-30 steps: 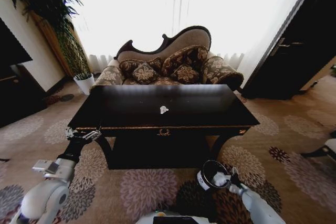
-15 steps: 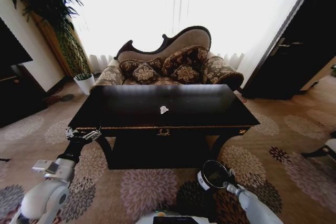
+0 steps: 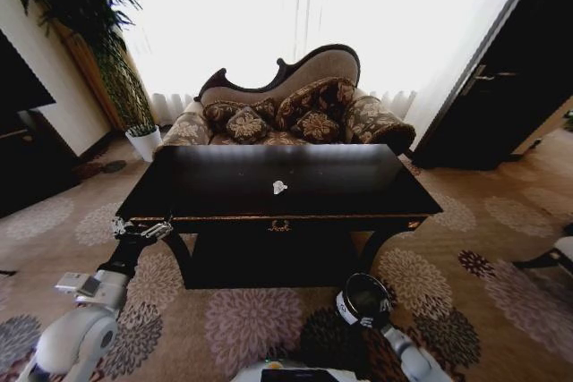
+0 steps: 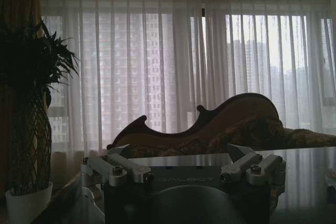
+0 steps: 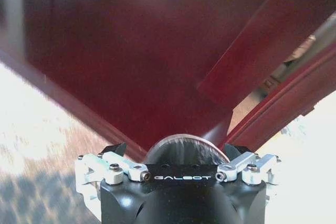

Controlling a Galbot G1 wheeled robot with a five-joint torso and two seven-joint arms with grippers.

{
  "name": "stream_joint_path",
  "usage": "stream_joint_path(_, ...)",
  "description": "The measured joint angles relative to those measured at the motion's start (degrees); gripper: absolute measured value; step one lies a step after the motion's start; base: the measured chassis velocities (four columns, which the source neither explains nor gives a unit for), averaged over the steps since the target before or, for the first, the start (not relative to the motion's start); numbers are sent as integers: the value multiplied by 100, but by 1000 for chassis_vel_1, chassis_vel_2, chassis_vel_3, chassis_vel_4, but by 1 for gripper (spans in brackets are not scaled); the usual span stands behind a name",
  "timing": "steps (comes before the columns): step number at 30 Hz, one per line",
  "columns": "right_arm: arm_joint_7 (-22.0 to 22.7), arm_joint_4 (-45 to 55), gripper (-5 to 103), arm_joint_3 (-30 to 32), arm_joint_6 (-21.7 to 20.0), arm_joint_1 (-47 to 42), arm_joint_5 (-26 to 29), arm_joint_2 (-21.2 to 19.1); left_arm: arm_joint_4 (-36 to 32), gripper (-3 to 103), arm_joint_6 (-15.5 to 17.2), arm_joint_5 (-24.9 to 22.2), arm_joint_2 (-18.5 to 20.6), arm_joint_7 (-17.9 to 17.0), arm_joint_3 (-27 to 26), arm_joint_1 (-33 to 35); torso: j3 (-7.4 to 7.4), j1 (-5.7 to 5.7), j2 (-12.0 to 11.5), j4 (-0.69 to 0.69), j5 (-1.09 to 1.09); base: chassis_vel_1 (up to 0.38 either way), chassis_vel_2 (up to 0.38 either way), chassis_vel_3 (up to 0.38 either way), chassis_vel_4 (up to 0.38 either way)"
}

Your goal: Move to the front of the table and place the trash on the table into the trash bin.

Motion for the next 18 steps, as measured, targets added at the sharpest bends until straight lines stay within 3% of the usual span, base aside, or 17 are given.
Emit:
stream_joint_path(5,-28,1018,100,170,-199,-611,797,210,0,100,0,0,0,0,0,0,0,0,0,1,2,0,0,0,0)
stream_joint_path(18,206,2376,100,741,174,-1994,1246,512,0,100,0,0,0,0,0,0,0,1,1,0,2,0,0,0,0)
